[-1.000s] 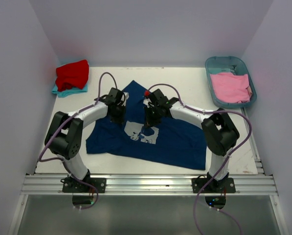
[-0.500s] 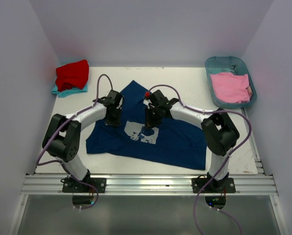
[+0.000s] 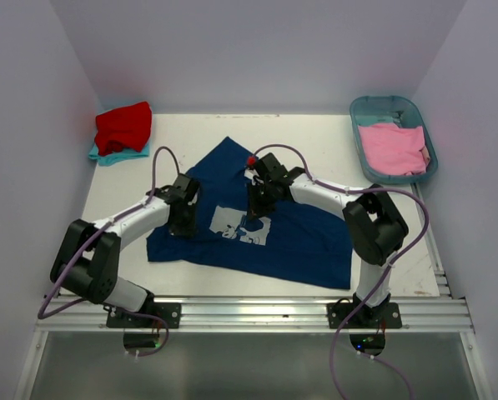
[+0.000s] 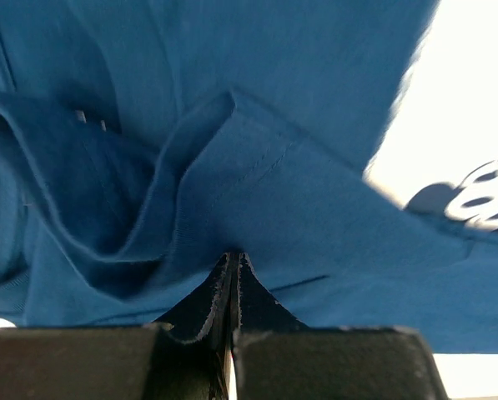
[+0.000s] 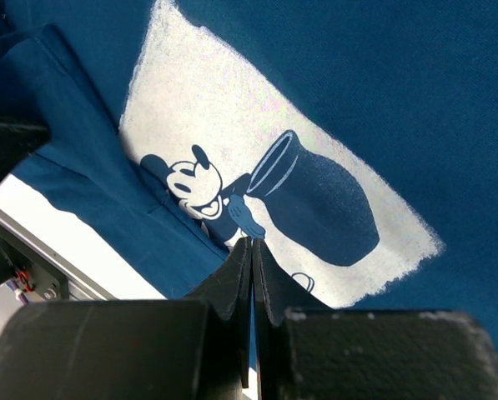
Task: Fold and stack the t-shirts
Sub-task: Fold the flattened tshirt in 1/3 of the way
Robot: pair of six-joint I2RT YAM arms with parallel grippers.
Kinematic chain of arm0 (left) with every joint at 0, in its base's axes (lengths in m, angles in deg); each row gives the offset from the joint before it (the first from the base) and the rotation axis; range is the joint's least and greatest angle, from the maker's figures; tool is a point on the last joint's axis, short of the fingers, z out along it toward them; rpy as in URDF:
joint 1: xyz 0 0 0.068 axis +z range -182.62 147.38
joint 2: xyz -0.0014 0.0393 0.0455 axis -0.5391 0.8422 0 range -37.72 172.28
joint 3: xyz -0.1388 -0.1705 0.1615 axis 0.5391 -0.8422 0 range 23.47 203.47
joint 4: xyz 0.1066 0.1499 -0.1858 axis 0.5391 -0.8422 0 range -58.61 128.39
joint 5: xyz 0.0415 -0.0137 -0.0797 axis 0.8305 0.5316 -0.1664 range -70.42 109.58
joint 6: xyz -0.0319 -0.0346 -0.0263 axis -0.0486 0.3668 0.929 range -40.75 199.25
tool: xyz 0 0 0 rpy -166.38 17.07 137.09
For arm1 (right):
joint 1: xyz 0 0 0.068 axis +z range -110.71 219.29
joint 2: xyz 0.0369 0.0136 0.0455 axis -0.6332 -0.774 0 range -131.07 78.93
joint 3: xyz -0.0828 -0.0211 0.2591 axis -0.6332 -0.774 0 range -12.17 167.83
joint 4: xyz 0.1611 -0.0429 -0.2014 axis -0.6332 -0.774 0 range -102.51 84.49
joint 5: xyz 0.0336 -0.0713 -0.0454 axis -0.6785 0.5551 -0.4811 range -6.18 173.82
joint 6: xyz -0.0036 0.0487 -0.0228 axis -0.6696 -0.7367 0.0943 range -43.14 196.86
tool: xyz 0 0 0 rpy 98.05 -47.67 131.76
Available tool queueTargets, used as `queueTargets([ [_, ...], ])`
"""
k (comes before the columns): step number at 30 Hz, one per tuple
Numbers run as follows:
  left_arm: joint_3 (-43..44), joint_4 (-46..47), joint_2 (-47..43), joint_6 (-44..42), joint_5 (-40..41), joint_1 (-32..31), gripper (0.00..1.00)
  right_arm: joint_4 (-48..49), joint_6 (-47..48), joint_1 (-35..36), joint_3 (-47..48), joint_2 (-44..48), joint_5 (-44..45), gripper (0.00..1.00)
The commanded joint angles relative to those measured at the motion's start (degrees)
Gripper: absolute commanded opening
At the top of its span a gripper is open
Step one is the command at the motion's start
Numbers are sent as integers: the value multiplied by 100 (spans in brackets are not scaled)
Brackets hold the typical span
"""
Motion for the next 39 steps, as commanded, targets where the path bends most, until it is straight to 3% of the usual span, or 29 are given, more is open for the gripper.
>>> queueTargets([
  [1, -206, 56, -253, 275, -71, -42, 0, 119, 36, 11, 95, -119, -222, 0],
  [6, -312, 21, -655, 451, -115, -77, 0, 190, 124, 63, 323, -137, -530, 1],
  [8, -268, 30, -919, 618, -71, -77, 0, 94, 256, 133, 560, -190, -583, 7],
  [13, -250, 398, -2509, 1083, 148, -77, 0, -302, 563, 423, 1307, -479, -513, 21],
  [18, -128, 259, -3670, 1426, 666, -68, 0, -803, 722, 801, 2397, -1128, -372, 23],
  [28, -110, -269, -3997, 1778, 948, -68, 0, -1901, 941, 1329, 4874, -3114, -179, 27],
  [39, -198, -313, -4164, 1726, 948, -68, 0, -1902, 854, 1452, 5008, -3301, 50, 31],
])
